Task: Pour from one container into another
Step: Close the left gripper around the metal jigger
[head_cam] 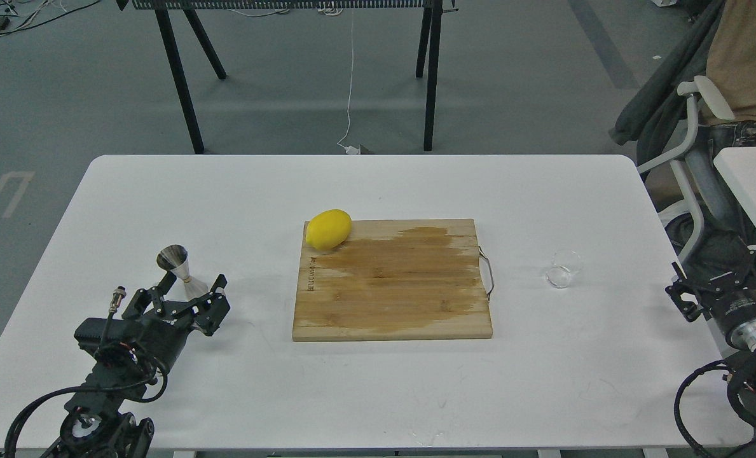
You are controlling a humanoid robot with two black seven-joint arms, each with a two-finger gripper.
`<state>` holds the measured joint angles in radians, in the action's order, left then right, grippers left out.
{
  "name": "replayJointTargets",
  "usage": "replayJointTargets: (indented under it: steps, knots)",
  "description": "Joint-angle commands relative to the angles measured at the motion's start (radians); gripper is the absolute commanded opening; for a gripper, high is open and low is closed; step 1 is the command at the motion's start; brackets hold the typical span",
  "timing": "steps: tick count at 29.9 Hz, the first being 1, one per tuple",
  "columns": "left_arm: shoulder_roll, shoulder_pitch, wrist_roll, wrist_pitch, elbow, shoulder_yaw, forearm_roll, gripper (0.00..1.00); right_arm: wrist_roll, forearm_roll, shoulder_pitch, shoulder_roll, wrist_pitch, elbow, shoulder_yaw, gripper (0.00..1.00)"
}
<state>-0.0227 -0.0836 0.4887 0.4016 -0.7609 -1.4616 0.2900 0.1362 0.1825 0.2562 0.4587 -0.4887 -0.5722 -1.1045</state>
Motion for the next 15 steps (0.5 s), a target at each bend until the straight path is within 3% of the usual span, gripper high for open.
replayJointTargets:
  steps: [1,15]
  knots:
    - [0.001,-0.025,0.0,0.0,0.029,0.012,0.0,1.0,0.0,-0.001,0.0,0.0,0.0,0.002,0.0,1.0]
    - [0.001,-0.156,0.0,0.083,0.242,0.038,-0.017,0.97,0.0,0.0,-0.006,0.0,0.0,0.0,0.0,1.0]
